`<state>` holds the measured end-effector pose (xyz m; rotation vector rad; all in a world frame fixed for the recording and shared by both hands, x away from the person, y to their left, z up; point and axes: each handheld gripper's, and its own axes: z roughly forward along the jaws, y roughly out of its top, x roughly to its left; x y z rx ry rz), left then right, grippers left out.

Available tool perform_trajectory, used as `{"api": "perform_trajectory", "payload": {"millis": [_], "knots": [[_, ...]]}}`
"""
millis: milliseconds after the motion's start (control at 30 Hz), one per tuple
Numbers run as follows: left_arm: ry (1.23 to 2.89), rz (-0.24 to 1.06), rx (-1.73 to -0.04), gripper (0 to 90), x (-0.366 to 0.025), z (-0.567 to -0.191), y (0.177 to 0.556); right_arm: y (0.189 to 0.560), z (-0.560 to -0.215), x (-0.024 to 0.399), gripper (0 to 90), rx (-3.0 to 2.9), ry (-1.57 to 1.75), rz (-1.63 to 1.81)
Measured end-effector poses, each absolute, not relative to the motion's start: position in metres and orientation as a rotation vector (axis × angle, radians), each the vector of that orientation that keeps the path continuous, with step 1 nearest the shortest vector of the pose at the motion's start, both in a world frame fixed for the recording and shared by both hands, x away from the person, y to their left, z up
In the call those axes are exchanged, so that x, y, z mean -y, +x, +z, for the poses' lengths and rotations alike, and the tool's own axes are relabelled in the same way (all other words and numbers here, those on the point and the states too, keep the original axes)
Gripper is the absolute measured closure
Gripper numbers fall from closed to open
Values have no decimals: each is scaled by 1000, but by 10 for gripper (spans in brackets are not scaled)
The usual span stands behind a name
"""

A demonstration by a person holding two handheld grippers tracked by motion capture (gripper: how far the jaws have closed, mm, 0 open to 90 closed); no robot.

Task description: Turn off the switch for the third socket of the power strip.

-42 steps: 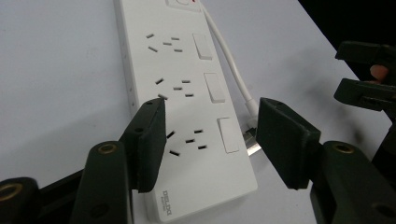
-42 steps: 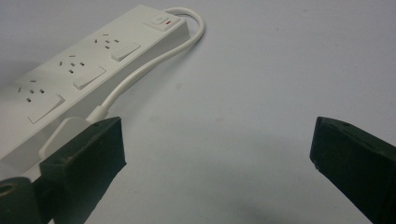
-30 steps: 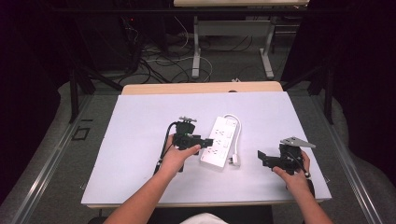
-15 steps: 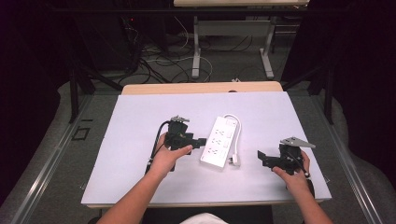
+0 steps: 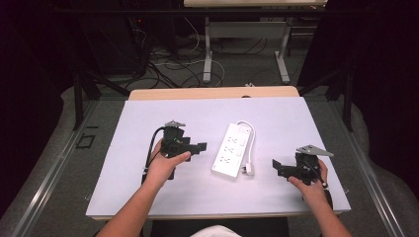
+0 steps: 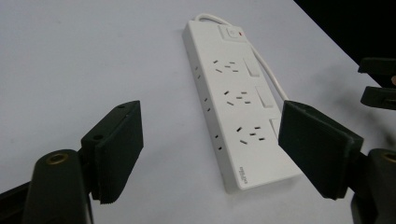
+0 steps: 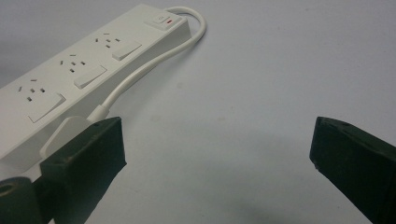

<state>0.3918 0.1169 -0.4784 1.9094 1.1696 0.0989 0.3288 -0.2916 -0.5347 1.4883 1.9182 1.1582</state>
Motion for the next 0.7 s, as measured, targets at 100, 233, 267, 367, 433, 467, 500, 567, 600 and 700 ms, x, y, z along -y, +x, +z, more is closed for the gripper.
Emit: {"api": "perform_trajectory", "payload": {"millis": [100, 233, 267, 367, 433, 467, 500, 567, 600, 700], "knots": [[1897, 128, -1179, 179, -125, -478, 392, 329, -535, 292, 27, -1920, 1481, 1156], [1877, 164, -1203, 154, -134, -476, 392, 329, -535, 292, 28, -1920, 1482, 1156], [1881, 175, -1209, 144, -137, -476, 392, 329, -535, 292, 27, -1920, 1481, 1156], [1867, 186, -1219, 90, -144, -474, 392, 329, -535, 292, 27, -1920, 1482, 1156], [1851, 196, -1225, 49, -149, -474, 392, 329, -535, 292, 27, -1919, 1483, 1156], [1838, 204, -1226, 27, -151, -474, 392, 329, -535, 292, 28, -1914, 1483, 1154], [1830, 207, -1230, 7, -153, -474, 392, 329, -535, 292, 28, -1920, 1481, 1154], [1817, 212, -1238, 5, -157, -474, 391, 329, -535, 291, 27, -1907, 1482, 1154], [1813, 214, -1240, 5, -159, -474, 391, 329, -535, 291, 27, -1916, 1483, 1154], [1804, 227, -1246, 5, -165, -475, 390, 329, -535, 291, 27, -1907, 1481, 1154]]}}
